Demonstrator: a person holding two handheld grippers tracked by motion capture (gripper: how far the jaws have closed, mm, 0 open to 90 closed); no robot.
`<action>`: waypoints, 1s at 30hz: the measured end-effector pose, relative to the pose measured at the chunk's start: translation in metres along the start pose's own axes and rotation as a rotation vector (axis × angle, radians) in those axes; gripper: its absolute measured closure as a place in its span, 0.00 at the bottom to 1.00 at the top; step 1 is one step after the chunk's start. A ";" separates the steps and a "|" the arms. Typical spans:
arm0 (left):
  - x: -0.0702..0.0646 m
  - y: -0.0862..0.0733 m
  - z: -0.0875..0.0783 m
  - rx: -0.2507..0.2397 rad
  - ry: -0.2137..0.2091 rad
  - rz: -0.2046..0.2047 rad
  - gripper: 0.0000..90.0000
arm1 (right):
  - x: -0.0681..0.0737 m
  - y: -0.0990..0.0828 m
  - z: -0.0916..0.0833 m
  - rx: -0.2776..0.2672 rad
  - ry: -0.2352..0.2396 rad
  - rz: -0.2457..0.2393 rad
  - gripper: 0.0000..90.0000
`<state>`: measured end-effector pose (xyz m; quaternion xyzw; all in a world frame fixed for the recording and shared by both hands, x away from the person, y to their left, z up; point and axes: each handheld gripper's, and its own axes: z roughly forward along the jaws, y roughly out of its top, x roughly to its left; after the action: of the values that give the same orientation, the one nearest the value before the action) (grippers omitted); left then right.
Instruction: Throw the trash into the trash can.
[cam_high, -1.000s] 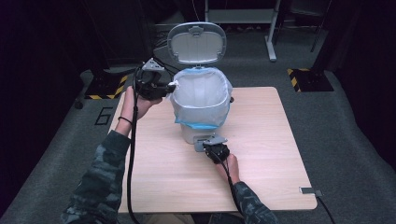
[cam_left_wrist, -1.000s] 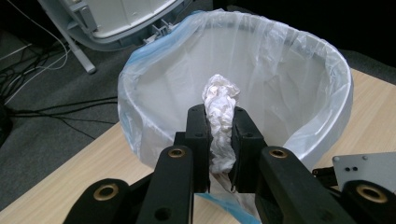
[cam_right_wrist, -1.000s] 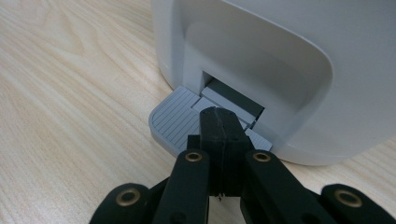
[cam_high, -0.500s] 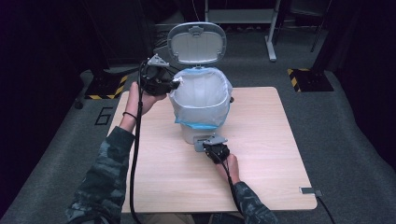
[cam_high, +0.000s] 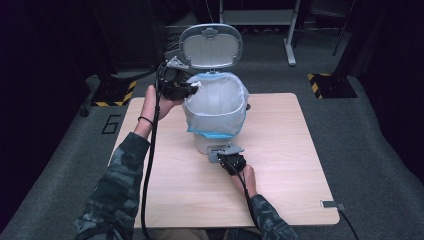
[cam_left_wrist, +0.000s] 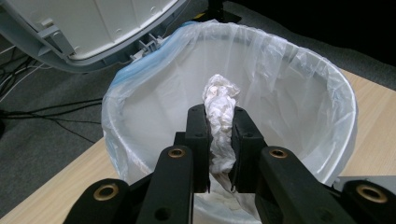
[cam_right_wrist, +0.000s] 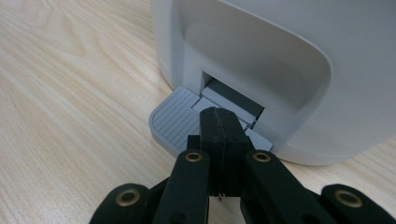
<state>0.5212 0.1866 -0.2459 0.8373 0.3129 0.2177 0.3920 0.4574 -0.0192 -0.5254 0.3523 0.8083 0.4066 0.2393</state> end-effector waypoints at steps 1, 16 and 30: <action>0.000 0.002 0.003 0.004 -0.002 0.000 0.89 | 0.000 0.000 0.000 0.000 0.000 0.000 1.00; -0.001 0.014 0.034 0.076 -0.015 0.002 0.89 | 0.001 0.000 0.000 0.004 0.002 0.002 1.00; 0.001 0.021 0.068 0.140 -0.036 -0.017 0.89 | 0.000 0.000 0.000 0.000 0.001 0.001 1.00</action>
<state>0.5708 0.1416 -0.2691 0.8637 0.3275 0.1769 0.3397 0.4572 -0.0190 -0.5254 0.3526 0.8083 0.4067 0.2386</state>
